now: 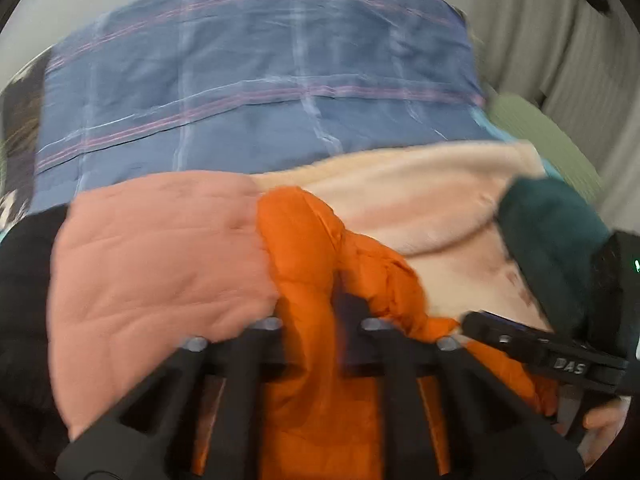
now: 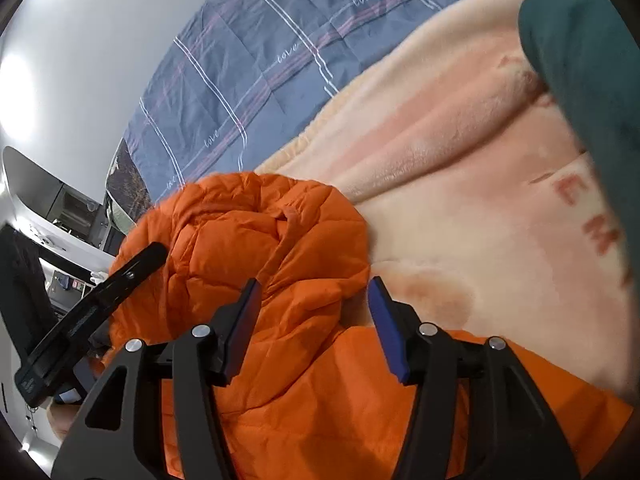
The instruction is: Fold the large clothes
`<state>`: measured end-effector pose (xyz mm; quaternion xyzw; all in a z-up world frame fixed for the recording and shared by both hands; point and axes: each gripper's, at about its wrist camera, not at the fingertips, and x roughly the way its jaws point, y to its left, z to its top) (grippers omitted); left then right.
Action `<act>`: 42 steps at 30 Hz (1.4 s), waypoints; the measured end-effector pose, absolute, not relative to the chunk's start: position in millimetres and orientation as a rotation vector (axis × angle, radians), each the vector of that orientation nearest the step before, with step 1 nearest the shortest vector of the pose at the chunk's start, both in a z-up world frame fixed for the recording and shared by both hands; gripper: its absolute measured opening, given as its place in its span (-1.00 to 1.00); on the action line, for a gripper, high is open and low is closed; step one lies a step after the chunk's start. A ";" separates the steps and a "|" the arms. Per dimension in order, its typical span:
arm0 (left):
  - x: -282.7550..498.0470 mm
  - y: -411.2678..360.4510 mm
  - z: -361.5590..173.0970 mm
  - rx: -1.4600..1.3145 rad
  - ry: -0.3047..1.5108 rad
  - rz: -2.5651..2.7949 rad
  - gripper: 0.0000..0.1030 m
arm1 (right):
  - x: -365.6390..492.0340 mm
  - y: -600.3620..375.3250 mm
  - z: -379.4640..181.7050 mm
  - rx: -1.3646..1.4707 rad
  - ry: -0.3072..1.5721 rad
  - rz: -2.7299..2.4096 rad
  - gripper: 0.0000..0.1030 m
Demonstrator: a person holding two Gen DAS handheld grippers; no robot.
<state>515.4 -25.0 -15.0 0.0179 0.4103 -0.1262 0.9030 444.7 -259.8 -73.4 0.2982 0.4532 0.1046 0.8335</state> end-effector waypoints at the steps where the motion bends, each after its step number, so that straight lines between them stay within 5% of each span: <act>1: 507.0 -30.2 -13.9 0.076 0.793 -0.301 -0.90 | 444.3 -259.0 -74.9 0.617 0.957 0.230 0.09; 10: 330.6 8.2 19.8 0.351 0.462 -0.628 -0.90 | 381.8 -278.9 -22.8 0.635 0.792 0.377 0.30; 13: 291.1 19.8 0.3 0.450 0.488 -0.628 -0.68 | 343.4 -280.1 -2.2 0.612 0.736 0.417 0.34; 17: 268.7 35.4 -27.3 0.488 0.544 -0.535 -0.16 | 291.0 -283.7 15.7 0.579 0.684 0.431 0.42; 26: 259.5 66.9 -16.3 0.208 0.588 -0.488 0.03 | 258.3 -284.6 14.7 0.475 0.759 0.310 0.46; 29: 272.4 63.8 -20.6 0.003 0.701 -0.564 0.42 | 276.2 -271.0 -14.8 0.519 0.876 0.289 0.46; 31: 287.9 51.8 -29.3 -0.071 0.773 -0.590 0.44 | 289.9 -259.4 -34.0 0.551 0.932 0.253 0.44; 34: 299.1 31.7 -38.8 -0.048 0.812 -0.525 0.38 | 302.7 -241.4 -49.4 0.575 0.947 0.256 -0.88; 36: 296.9 39.6 -30.2 -0.094 0.783 -0.499 0.16 | 293.9 -224.6 -47.5 0.672 0.958 0.323 -0.90; 42: 283.7 102.6 -8.4 -0.193 0.686 -0.387 0.20 | 228.6 -144.6 -24.8 0.437 0.985 0.452 -0.92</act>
